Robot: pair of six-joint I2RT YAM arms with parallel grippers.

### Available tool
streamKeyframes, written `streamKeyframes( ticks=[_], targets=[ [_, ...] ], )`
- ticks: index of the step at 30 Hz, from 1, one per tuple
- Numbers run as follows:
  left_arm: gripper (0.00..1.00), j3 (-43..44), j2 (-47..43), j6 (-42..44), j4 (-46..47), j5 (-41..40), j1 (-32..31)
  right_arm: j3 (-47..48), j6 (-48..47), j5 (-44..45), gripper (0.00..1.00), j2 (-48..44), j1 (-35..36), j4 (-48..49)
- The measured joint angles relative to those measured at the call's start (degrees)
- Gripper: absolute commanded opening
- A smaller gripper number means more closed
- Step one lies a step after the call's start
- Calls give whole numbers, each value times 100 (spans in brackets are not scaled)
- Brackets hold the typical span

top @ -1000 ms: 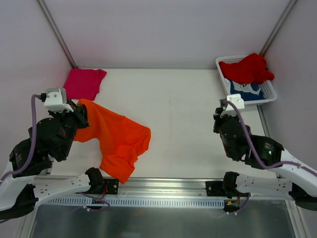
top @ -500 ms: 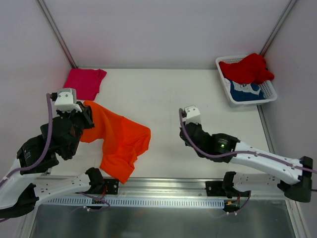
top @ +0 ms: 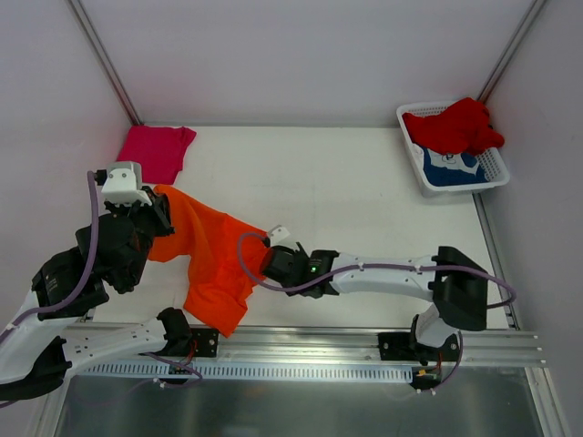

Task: Fold and stack the t-shirts
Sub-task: Flatten the tshirt out

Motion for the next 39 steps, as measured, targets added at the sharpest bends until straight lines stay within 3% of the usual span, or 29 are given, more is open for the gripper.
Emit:
streamKeyframes(
  ticks=[5, 9, 12, 16, 26, 32, 39],
  targets=[
    [0, -22, 0, -2, 4, 0, 0, 1340, -133, 330, 51, 1001, 297, -529],
    [0, -85, 9, -2, -7, 0, 0, 1547, -188, 103, 48, 1095, 391, -160],
    [0, -96, 13, -4, -9, 2, 0, 1104, -35, -232, 44, 826, 323, 352],
    [0, -96, 9, -7, -11, 2, 0, 466, 476, -444, 53, 413, 205, 1010],
    [0, -205, 13, -79, -20, 15, 0, -1871, 2243, -1338, 52, -866, -249, 3333],
    [0, -345, 15, -195, -22, 48, 0, -2481, 3086, -1888, 52, -691, -232, 4688],
    [0, -540, 9, -328, -37, 109, 0, -2745, 3733, -2214, 52, 225, 256, 6153]
  ],
)
